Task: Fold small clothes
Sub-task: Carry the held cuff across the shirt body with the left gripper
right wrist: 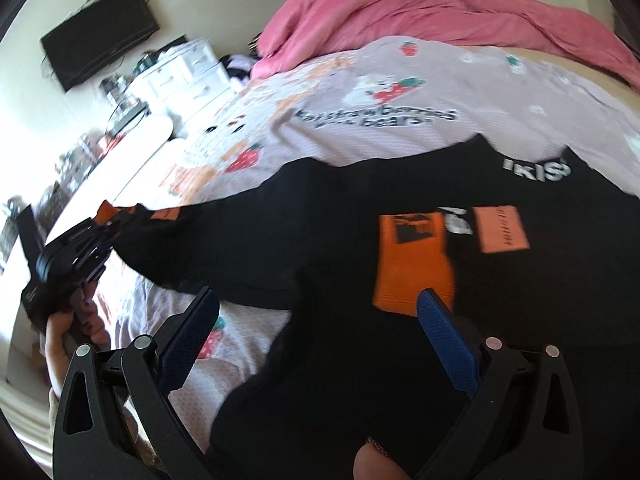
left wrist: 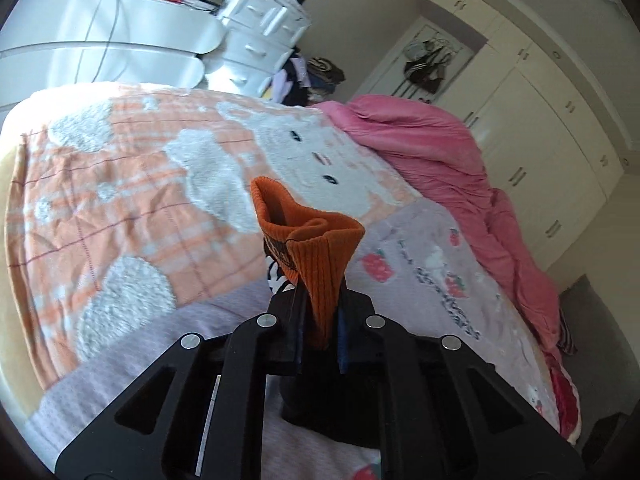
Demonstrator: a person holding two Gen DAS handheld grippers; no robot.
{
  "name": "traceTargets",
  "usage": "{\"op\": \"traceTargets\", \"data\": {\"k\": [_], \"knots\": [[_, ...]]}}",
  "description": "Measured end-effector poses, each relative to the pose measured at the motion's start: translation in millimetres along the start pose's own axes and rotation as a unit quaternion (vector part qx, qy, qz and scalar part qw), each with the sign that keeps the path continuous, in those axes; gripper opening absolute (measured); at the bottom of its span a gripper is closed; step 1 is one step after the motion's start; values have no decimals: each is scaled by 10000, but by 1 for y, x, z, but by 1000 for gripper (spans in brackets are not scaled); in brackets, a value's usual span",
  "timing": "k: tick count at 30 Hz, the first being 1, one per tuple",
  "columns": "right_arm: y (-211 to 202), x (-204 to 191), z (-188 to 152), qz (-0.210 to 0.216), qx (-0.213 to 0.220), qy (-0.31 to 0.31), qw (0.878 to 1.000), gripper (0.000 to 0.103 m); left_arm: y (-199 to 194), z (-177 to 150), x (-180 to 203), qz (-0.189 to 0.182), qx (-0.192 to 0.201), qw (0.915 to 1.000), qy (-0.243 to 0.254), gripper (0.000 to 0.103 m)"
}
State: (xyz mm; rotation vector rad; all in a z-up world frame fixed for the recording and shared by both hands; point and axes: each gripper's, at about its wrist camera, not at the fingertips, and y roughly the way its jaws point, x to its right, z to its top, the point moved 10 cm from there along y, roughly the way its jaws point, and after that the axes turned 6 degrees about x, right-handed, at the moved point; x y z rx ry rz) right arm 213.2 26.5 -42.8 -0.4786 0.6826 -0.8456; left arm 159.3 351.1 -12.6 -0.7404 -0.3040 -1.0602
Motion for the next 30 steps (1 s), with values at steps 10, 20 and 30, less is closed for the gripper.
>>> {"op": "traceTargets", "data": {"k": [10, 20, 30], "knots": [[-28, 62, -7, -431, 116, 465, 9979, 98, -19, -19, 65, -680, -149, 9970, 335, 4], [-58, 105, -13, -669, 230, 813, 9942, 98, -31, -64, 133, -1357, -620, 9861, 732, 4], [-89, 143, -7, -983, 505, 1114, 9876, 99, -39, -107, 173, -1824, -1070, 9716, 1063, 4]]}}
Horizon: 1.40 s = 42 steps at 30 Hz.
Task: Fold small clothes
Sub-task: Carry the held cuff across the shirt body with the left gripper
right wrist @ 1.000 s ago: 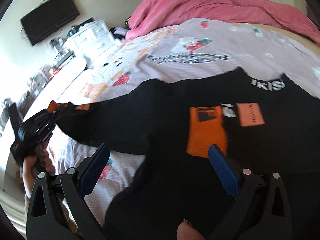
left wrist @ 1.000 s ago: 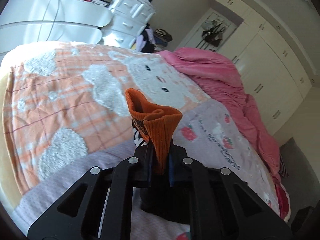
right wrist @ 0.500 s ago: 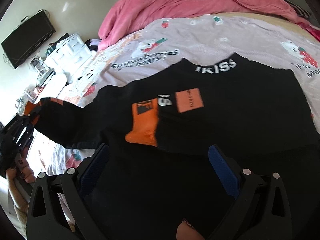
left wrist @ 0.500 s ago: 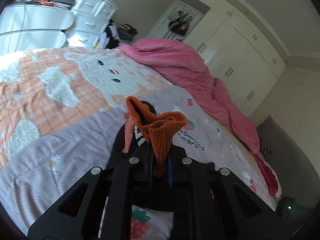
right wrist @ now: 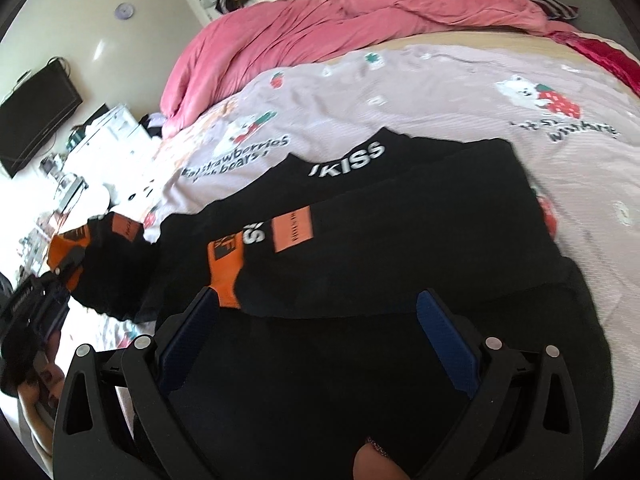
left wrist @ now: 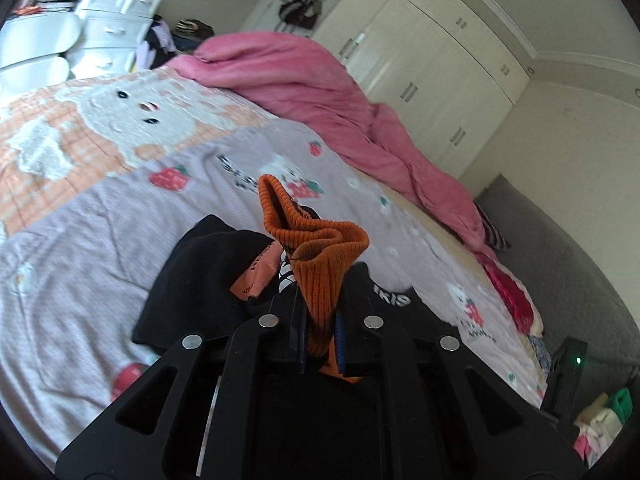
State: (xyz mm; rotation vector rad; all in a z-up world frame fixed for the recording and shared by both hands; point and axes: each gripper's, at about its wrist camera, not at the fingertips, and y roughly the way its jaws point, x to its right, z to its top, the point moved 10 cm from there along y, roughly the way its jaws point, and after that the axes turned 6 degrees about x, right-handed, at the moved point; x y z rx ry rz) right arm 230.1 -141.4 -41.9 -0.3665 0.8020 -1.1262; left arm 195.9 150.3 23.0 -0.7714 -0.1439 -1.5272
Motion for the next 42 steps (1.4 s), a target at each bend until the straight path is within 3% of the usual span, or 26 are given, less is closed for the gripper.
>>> {"op": "traceTargets", "data": {"k": [10, 24, 34, 42], "knots": [[-16, 29, 15, -139, 198, 431, 9988, 99, 12, -30, 38, -350, -361, 9985, 231, 4], [-32, 49, 27, -296, 406, 548, 9972, 99, 23, -58, 72, -652, -711, 9938, 551, 4], [-40, 73, 29, -374, 474, 735, 9955, 99, 30, -96, 102, -989, -1199, 9838, 889, 4], [-42, 88, 27, -392, 475, 818, 9947, 99, 39, -119, 111, -1014, -1507, 9771, 1110, 3]]}}
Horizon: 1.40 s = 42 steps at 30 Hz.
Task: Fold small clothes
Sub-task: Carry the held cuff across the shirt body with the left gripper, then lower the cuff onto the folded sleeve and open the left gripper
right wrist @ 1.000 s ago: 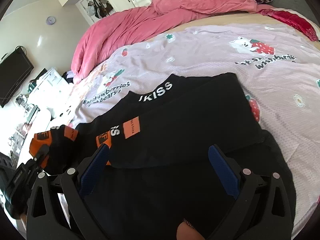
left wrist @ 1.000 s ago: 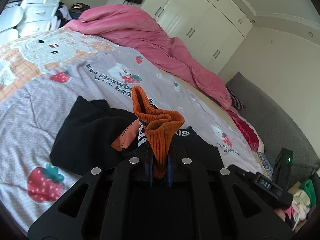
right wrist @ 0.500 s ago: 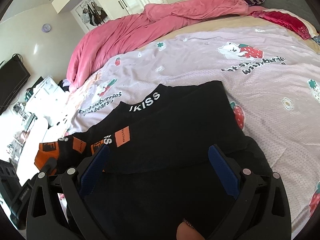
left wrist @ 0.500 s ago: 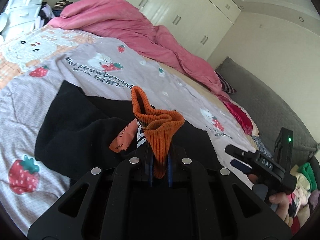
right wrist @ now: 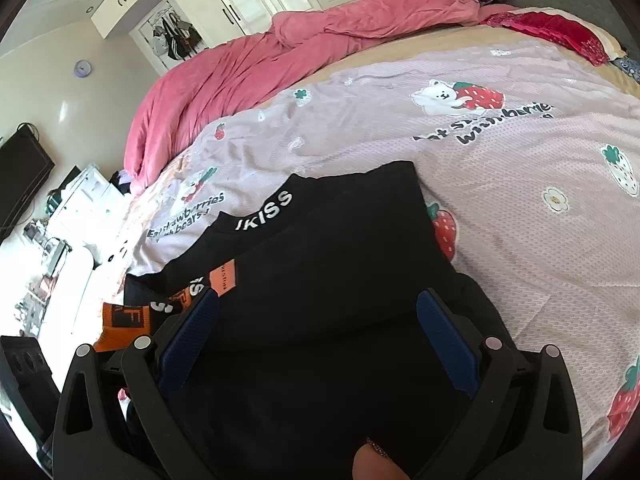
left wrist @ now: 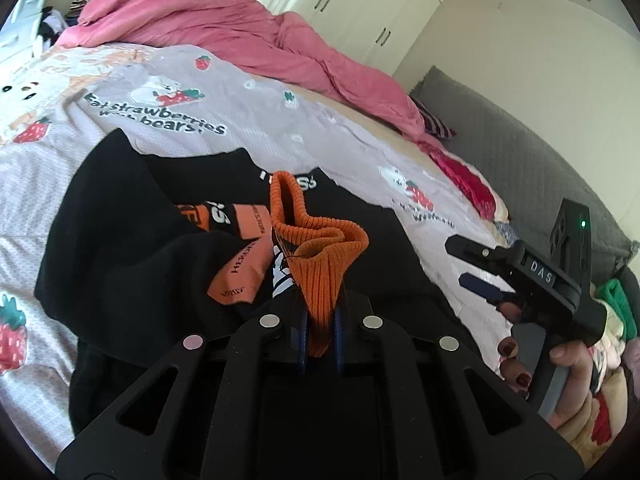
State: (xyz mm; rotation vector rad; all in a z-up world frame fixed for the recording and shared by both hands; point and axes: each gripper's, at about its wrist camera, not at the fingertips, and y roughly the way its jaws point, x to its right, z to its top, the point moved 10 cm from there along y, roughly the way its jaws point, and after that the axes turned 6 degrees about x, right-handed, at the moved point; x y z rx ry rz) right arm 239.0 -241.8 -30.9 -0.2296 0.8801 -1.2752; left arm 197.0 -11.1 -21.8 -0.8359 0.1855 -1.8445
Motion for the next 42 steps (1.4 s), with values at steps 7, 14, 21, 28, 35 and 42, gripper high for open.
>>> {"op": "traceTargets", "data": {"k": [7, 14, 21, 28, 35, 42], "knots": [[0, 14, -1, -42, -5, 125, 9999, 99, 9, -10, 3, -43, -208, 9998, 46, 3], [2, 19, -4, -60, -38, 133, 9999, 99, 13, -17, 9, -128, -367, 9992, 86, 8], [4, 20, -9, -52, -108, 149, 9998, 99, 14, -21, 17, -450, -494, 9978, -31, 23], [7, 9, -14, 16, -196, 22, 9998, 99, 5, -14, 18, -535, -345, 9979, -78, 37], [9, 1, -19, 70, -265, -68, 9996, 99, 0, -5, 5, -304, -197, 9992, -152, 46], [13, -12, -28, 188, -398, -234, 9988, 99, -6, 6, -22, 101, -59, 9995, -280, 61]]}}
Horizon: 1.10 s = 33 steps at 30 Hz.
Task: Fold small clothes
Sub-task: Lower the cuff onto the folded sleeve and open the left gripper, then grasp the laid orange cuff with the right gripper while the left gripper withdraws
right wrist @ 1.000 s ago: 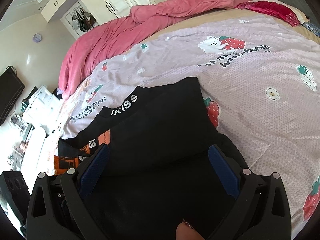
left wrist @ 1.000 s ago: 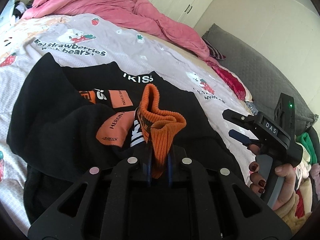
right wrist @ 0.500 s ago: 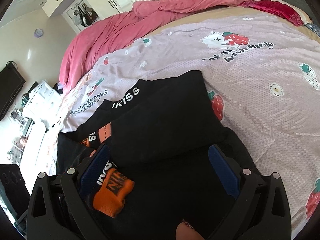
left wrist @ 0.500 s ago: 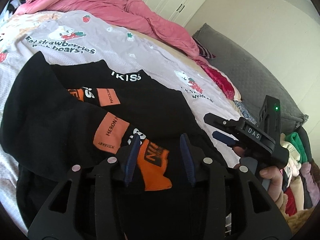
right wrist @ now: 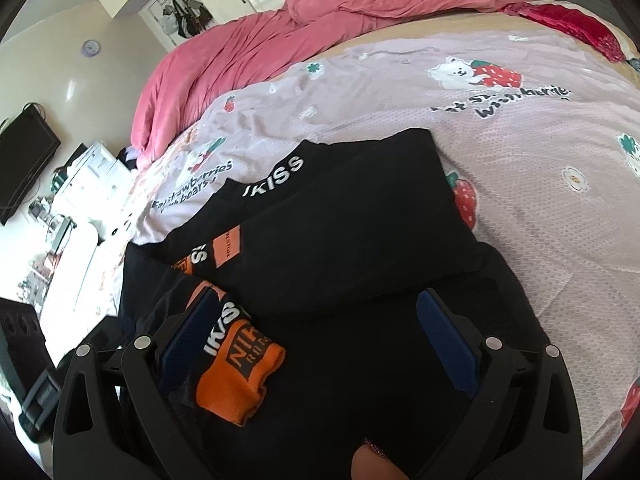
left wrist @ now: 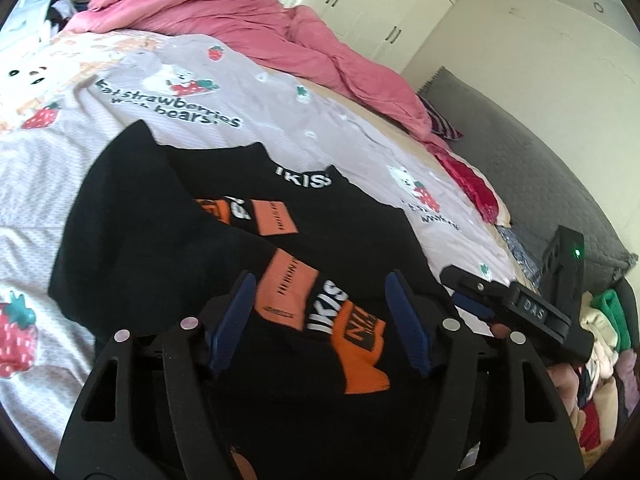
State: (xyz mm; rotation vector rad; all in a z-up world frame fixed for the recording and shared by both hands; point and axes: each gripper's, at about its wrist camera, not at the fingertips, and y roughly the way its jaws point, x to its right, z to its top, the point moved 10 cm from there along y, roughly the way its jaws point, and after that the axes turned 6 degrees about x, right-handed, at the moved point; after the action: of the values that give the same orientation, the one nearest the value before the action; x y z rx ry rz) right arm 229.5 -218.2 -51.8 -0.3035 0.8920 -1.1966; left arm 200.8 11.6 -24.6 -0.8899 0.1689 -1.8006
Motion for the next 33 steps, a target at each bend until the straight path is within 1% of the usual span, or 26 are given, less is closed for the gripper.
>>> {"op": "traceTargets", "data": {"k": [3, 5, 6, 8, 10, 11, 15, 21, 26, 27, 28, 30, 32, 33], "knots": [[1, -6, -2, 69, -56, -77, 9999, 99, -3, 5, -10, 143, 76, 9999, -57, 65], [2, -12, -4, 103, -121, -202, 9997, 99, -6, 9, -21, 331, 154, 9993, -39, 73], [2, -14, -5, 114, -135, -244, 9995, 99, -8, 11, -24, 386, 180, 9991, -42, 74], [3, -19, -10, 158, -196, -357, 9990, 99, -12, 16, -36, 575, 280, 9979, -89, 78], [6, -25, -17, 209, -291, -453, 9983, 99, -17, 21, -50, 925, 390, 9949, -29, 84], [8, -27, -21, 224, -337, -487, 9980, 99, -20, 23, -57, 1089, 426, 9931, 7, 84], [16, -38, -37, 291, -548, -614, 9962, 98, -27, 27, -79, 1410, 501, 9887, -81, 84], [29, -54, -59, 316, -787, -846, 9928, 98, -40, 34, -103, 1712, 630, 9830, -194, 87], [40, -66, -72, 352, -941, -913, 9907, 98, -46, 35, -117, 1788, 682, 9808, -388, 87], [42, -66, -74, 313, -950, -913, 9908, 96, -47, 36, -119, 1793, 689, 9805, -408, 87], [45, -67, -76, 303, -957, -898, 9909, 89, -48, 36, -121, 1801, 698, 9802, -432, 87], [48, -68, -78, 237, -1005, -928, 9903, 84, -50, 36, -123, 1821, 707, 9797, -450, 87], [50, -69, -78, 190, -984, -957, 9904, 77, -51, 36, -124, 1832, 711, 9794, -459, 87], [50, -70, -76, 203, -965, -934, 9907, 69, -51, 36, -124, 1824, 712, 9795, -467, 87]]}}
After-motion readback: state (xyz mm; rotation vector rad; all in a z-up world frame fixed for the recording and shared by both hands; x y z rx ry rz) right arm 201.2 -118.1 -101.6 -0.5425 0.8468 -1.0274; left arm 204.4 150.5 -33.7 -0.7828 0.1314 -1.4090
